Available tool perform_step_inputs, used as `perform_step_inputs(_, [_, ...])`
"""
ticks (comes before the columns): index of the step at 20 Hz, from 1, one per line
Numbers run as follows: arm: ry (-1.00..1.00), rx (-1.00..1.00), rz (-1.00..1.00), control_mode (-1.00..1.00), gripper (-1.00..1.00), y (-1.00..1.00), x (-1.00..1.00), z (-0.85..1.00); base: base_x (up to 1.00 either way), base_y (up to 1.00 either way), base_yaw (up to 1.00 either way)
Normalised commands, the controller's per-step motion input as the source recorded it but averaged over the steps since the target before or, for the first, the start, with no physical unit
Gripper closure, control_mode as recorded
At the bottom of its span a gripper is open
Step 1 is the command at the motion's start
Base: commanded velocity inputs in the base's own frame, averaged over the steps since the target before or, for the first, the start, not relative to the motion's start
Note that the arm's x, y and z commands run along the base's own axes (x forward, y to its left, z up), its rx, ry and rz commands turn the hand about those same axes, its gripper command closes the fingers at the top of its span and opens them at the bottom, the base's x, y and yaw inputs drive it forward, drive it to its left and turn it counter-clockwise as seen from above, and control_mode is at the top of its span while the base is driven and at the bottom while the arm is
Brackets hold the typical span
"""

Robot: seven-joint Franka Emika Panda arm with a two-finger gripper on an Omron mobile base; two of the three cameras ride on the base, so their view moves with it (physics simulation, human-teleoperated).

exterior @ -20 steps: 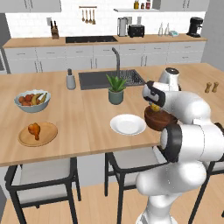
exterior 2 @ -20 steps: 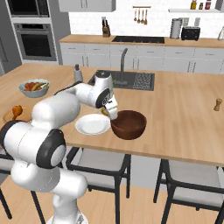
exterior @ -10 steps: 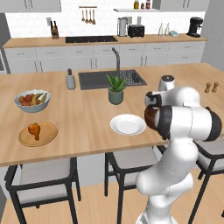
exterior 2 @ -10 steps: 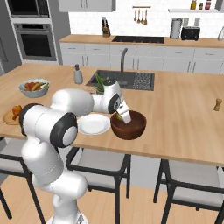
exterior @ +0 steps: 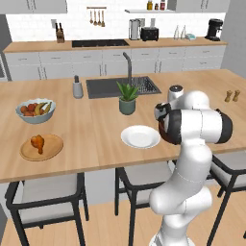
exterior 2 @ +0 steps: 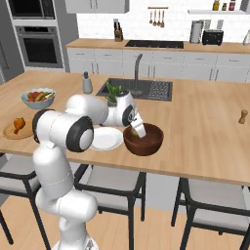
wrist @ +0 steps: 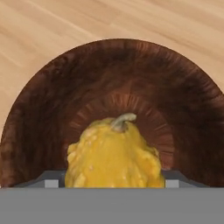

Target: Pick the chicken drumstick and squash from their plates and place them in the bowl. Then put the bowl in the fridge.

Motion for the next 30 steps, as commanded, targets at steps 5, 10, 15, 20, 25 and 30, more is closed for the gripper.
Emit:
perform_step_inputs(5, [0.05, 0.06, -0.02, -1.00, -1.00, 0.00, -0.07, 0.46, 0.00, 0.00, 0.00])
perform_step_inputs(10, [0.09, 0.11, -0.01, -1.00, -1.00, 0.08, -0.75, 0.78, 0.00, 0.00, 0.00])
perform_step_inputs(15, [0.19, 0.05, 0.05, -1.00, -1.00, 0.64, -1.00, 0.78, 0.00, 0.00, 0.00])
perform_step_inputs(20, [-0.08, -0.02, 0.16, -1.00, -1.00, 0.74, -1.00, 0.35, 0.00, 0.00, 0.00])
perform_step_inputs(25, [-0.19, -0.03, 0.14, -1.00, -1.00, 0.40, -0.62, 0.05, 0.00, 0.00, 0.00])
perform_step_inputs(30, [0.00, 0.00, 0.00, 1.00, -1.00, 0.00, 0.00, 0.00, -0.18, 0.98, 0.16])
